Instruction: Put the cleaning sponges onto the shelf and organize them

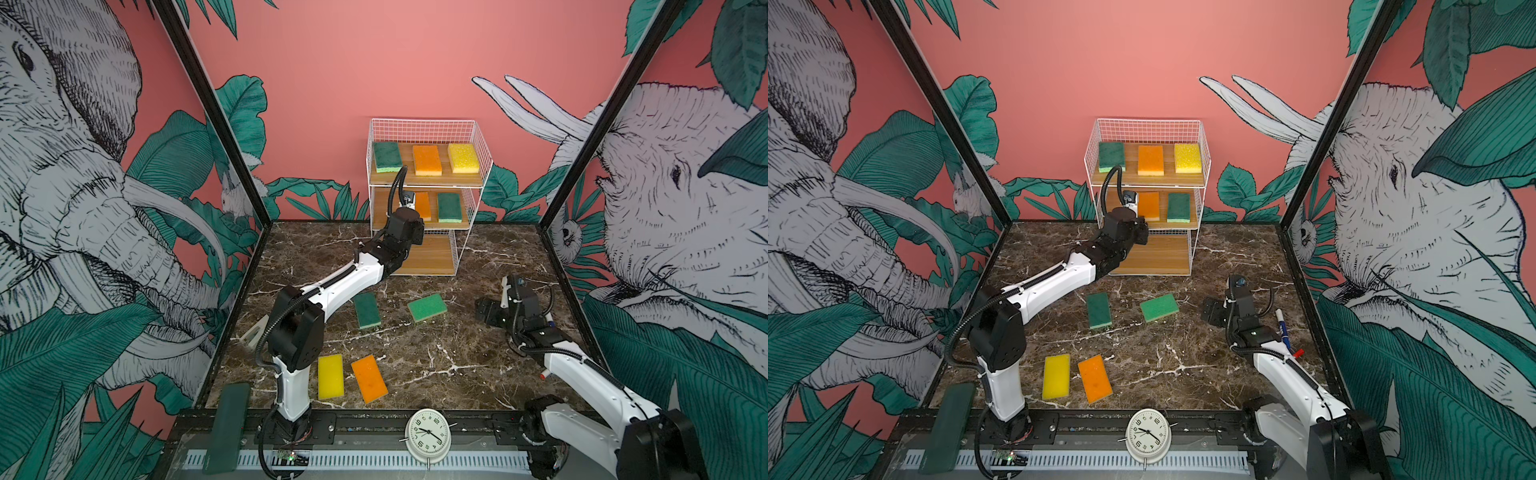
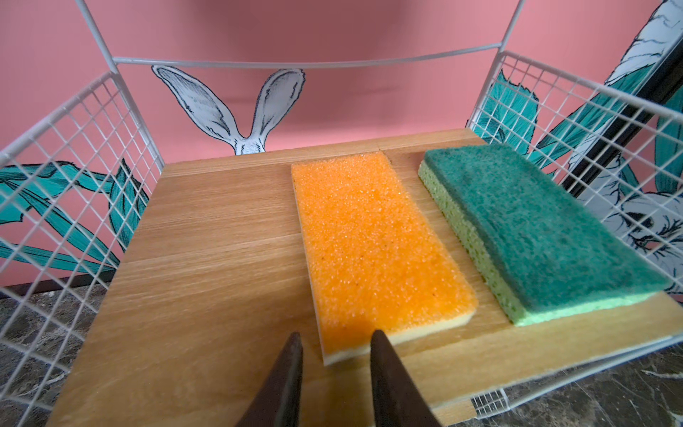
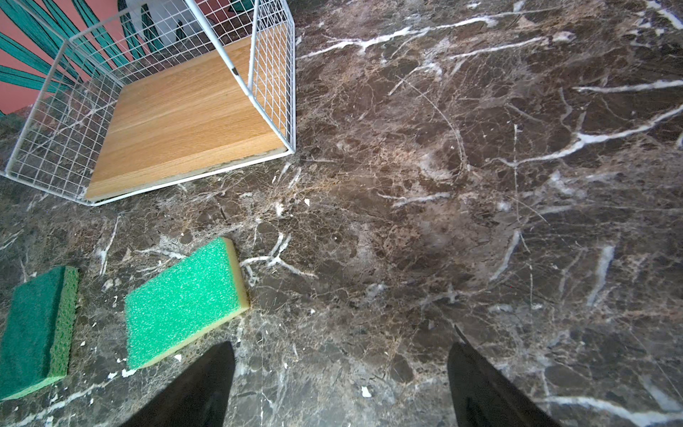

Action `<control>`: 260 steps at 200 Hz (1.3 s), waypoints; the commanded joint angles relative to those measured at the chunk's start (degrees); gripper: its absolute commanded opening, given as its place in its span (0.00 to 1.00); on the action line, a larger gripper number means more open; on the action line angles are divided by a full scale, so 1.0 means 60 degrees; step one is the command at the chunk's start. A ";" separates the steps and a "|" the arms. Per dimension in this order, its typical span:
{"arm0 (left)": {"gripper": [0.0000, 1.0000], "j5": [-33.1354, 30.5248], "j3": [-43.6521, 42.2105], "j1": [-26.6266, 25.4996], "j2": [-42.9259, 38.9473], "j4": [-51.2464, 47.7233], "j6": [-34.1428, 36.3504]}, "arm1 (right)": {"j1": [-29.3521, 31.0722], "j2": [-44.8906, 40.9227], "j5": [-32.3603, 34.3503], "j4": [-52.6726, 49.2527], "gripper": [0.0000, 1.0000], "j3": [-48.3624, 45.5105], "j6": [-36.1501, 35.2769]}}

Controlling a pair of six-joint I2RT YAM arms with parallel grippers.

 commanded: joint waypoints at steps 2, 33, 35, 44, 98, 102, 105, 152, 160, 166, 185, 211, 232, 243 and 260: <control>0.33 -0.0118 0.0026 0.0068 0.0000 0.0121 -0.0067 | -0.0030 -0.0009 0.0072 0.0235 0.92 -0.0007 -0.0030; 0.33 -0.0099 0.0088 0.0068 0.0106 0.0121 -0.0102 | -0.0023 -0.0009 0.0069 0.0233 0.92 -0.0005 -0.0028; 0.33 -0.0099 0.0096 0.0068 0.0105 0.0121 -0.0109 | -0.0030 -0.0009 0.0061 0.0231 0.92 -0.0005 -0.0028; 0.33 -0.0114 0.0099 0.0068 0.0119 0.0113 -0.0111 | -0.0024 -0.0009 0.0072 0.0233 0.92 -0.0005 -0.0030; 0.33 -0.0256 0.0104 0.0068 0.0185 0.0134 -0.0082 | -0.0028 0.0020 0.0056 0.0235 0.93 -0.0029 -0.0043; 0.32 -0.0274 0.0093 0.0068 0.0178 0.0134 -0.0078 | -0.0031 0.0020 0.0045 0.0235 0.93 -0.0020 -0.0043; 0.32 -0.0262 0.0087 0.0068 0.0185 0.0150 -0.0089 | -0.0032 0.0020 0.0036 0.0235 0.92 -0.0020 -0.0043; 0.33 -0.0143 -0.0196 0.0068 -0.0113 0.0318 -0.0153 | -0.0023 0.0049 0.0028 0.0235 0.92 -0.0002 -0.0028; 0.33 -0.0129 -0.0318 0.0068 -0.0240 0.0315 -0.0163 | -0.0031 0.0063 0.0024 0.0235 0.92 0.0007 -0.0028; 0.33 -0.0150 -0.0426 0.0068 -0.0333 0.0317 -0.0181 | -0.0032 0.0064 0.0004 0.0257 0.92 0.0022 -0.0028; 0.36 -0.0143 -0.0890 0.0068 -0.0720 0.0295 -0.0241 | -0.0030 0.0093 -0.0022 0.0258 0.92 0.0046 -0.0013; 0.39 -0.0274 -0.1566 -0.0079 -0.1297 0.0245 -0.0031 | -0.0029 0.0108 -0.0054 0.0235 0.92 0.0083 0.0001; 0.42 -0.0856 -0.1889 -0.0457 -0.1736 -0.0132 0.0509 | -0.0029 0.0079 -0.0088 0.0166 0.92 0.0155 0.0030; 0.43 -0.1094 -0.2178 -0.0663 -0.2088 -0.0213 0.0662 | -0.0031 0.0053 -0.0102 0.0134 0.92 0.0164 0.0045; 0.46 -0.1057 -0.2665 -0.0768 -0.2756 -0.0439 0.0498 | -0.0032 0.0021 -0.0119 0.0078 0.92 0.0221 0.0095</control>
